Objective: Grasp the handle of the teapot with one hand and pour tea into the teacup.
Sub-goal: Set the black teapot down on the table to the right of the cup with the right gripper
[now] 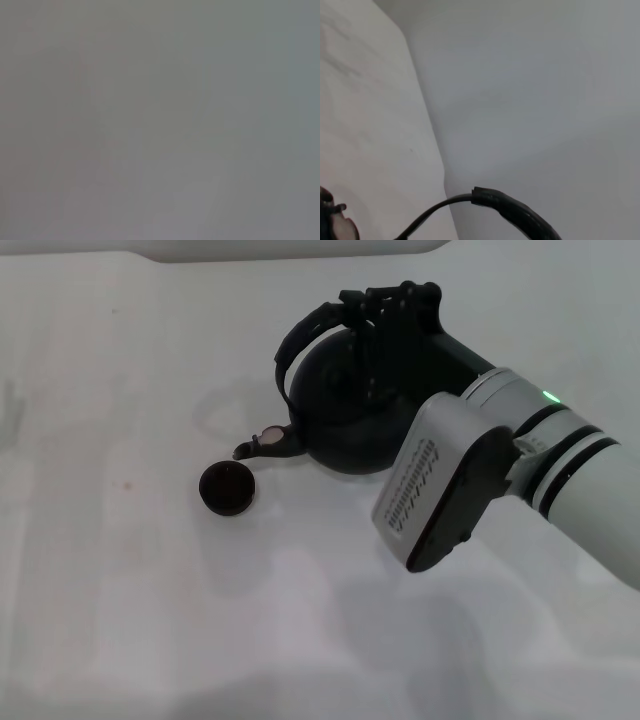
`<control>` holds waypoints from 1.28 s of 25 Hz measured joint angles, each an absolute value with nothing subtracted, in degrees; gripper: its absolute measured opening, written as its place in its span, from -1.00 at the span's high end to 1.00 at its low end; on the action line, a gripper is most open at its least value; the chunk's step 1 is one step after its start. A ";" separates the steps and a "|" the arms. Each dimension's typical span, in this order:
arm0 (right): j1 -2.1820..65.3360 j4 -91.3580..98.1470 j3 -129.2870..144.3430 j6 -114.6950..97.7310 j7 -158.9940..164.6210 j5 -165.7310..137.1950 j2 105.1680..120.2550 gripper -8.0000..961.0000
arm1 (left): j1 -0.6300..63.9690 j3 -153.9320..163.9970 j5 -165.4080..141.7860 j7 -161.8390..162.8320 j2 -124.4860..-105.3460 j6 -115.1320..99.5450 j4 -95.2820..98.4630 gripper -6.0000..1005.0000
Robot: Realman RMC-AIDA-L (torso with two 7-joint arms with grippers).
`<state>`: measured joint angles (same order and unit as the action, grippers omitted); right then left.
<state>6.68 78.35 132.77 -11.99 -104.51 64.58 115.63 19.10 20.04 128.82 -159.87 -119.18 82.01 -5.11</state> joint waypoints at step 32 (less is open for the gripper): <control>0.32 77.99 118.88 -2.94 -103.35 88.75 115.31 0.78 | 20.76 20.04 129.01 -159.87 -119.09 80.50 -4.79 -0.78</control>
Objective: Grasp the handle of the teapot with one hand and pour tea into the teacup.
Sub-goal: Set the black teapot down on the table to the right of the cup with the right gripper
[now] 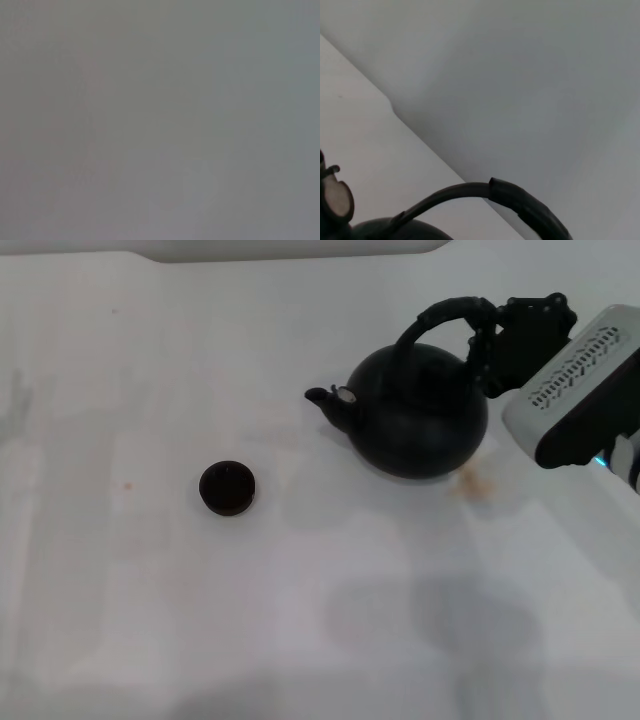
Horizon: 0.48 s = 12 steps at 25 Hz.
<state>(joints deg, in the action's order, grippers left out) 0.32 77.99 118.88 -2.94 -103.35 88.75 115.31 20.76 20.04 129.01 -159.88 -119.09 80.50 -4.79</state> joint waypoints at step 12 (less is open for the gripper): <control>-4.17 81.25 118.58 -2.99 -103.98 88.00 115.24 0.78 | 21.15 20.04 129.14 -159.87 -119.09 80.50 -4.74 -0.78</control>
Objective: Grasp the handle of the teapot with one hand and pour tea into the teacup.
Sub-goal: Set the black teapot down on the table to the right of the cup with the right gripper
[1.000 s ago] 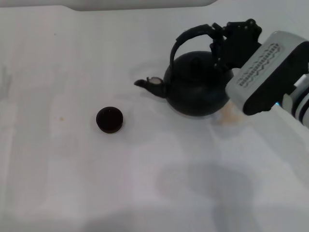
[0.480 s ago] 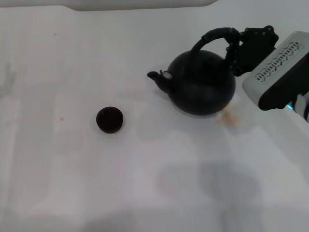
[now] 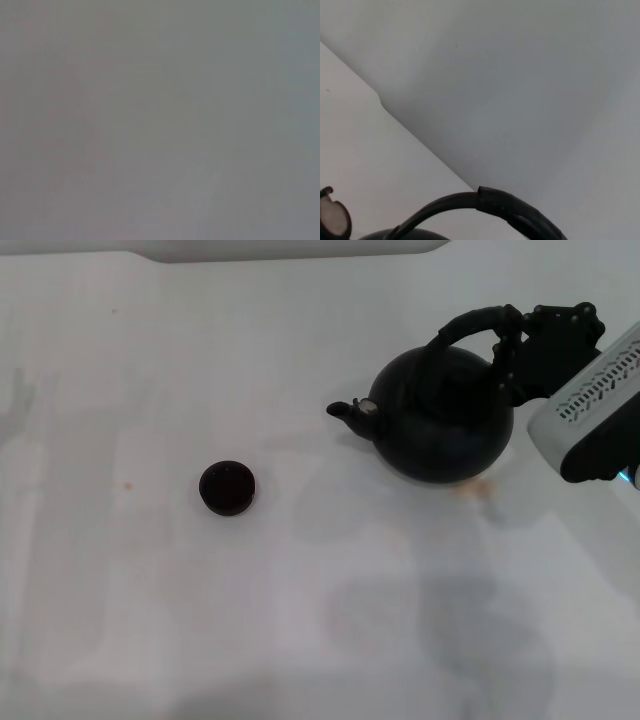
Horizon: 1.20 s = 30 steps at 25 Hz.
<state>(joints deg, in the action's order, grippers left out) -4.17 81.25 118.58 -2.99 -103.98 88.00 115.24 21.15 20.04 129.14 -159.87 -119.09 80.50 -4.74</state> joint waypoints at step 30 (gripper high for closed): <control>-9.42 85.24 122.57 -3.29 -102.99 85.83 115.41 0.76 | 20.92 20.30 128.85 -159.87 -119.09 80.41 -4.12 -0.78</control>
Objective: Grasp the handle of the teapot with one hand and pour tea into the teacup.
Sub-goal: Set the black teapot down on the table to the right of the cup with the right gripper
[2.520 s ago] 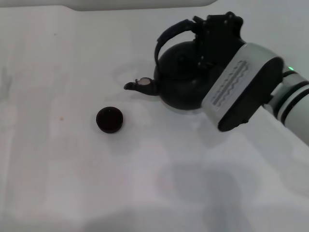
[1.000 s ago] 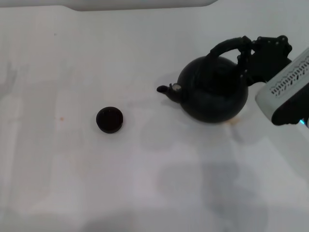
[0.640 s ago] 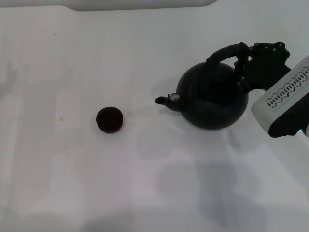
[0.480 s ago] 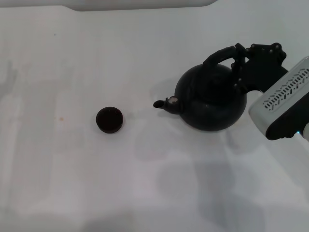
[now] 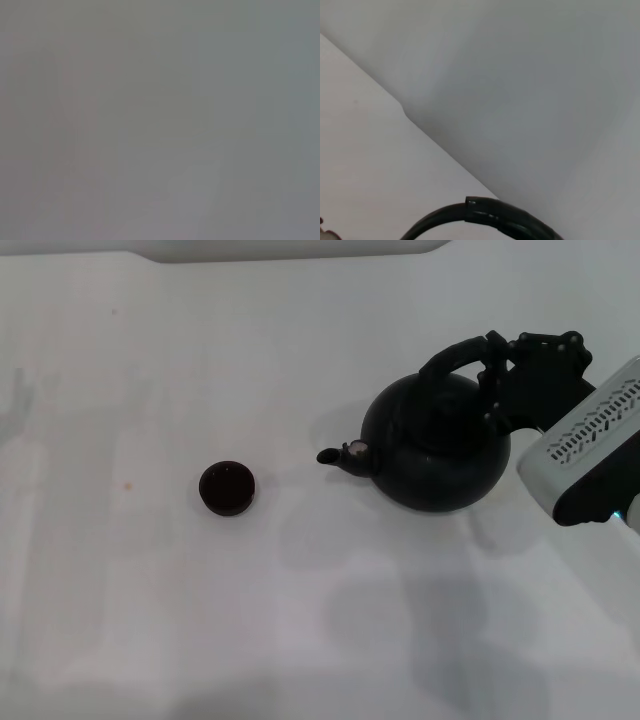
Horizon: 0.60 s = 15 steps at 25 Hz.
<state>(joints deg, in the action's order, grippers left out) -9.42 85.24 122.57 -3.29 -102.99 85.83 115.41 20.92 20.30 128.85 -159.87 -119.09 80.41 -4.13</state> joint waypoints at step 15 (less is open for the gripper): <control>-10.42 85.70 122.16 -2.56 -102.66 86.19 115.14 0.35 | 21.54 20.14 128.85 -159.87 -119.09 80.41 -4.05 -0.78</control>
<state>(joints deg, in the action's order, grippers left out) -10.42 85.70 122.16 -2.56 -102.66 86.19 115.14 21.54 20.14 128.85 -159.87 -119.09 80.41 -4.05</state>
